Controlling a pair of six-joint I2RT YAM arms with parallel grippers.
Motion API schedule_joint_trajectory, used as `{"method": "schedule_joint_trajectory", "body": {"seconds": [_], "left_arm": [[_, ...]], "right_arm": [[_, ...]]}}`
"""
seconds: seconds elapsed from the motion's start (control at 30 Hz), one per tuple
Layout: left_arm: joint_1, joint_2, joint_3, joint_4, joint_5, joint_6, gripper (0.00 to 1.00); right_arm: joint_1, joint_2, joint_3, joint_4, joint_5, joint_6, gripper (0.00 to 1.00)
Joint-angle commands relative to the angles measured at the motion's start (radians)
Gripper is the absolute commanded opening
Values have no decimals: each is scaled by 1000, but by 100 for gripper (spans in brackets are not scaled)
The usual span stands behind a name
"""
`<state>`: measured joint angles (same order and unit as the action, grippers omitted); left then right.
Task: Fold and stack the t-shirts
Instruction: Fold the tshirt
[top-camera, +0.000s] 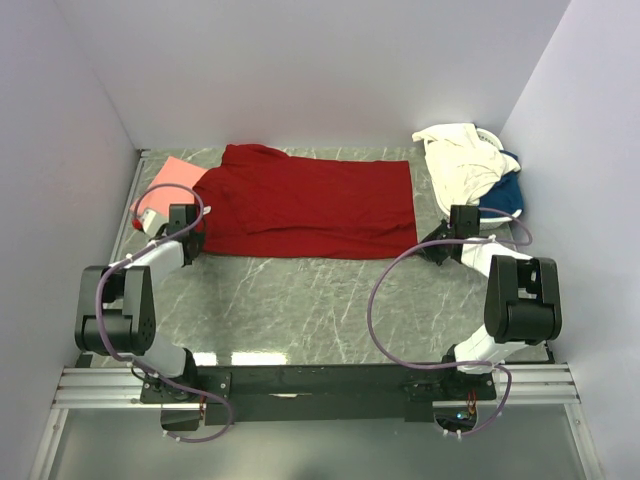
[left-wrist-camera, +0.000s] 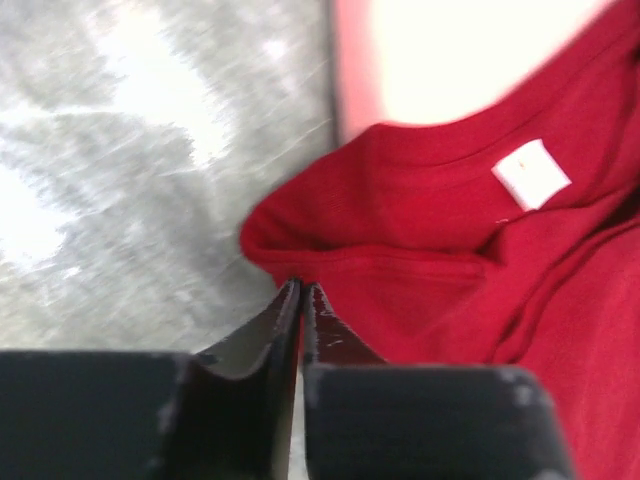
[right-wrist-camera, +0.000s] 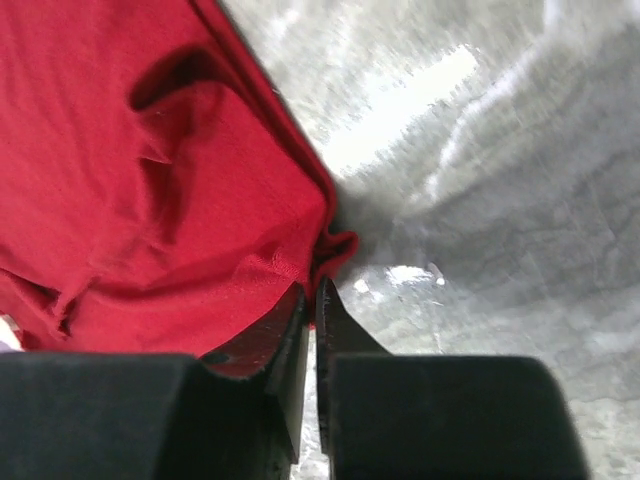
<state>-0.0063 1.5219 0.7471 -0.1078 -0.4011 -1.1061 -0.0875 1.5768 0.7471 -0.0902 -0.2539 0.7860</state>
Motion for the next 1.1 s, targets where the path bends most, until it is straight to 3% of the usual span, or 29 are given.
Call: {"method": "schedule_joint_trajectory", "body": {"seconds": [0.0,0.23,0.6,1.03,1.07], "left_arm": [[-1,-6,66,14,-24,35,3],[-3,-152,61,-88,-16,45,0],[-55,-477,-11,-266,5,34,0],[-92,-859,-247,-435,51,-112,1],[-90,-870,-256,-446,51,-119,1]], "right_arm": [[6,0,58,-16,34,-16,3],[5,-60,83,-86,45,-31,0],[-21,-336,15,-261,99,-45,0],[-60,-710,-147,-467,186,-44,0],[-61,-721,-153,-473,188,-42,3]]}}
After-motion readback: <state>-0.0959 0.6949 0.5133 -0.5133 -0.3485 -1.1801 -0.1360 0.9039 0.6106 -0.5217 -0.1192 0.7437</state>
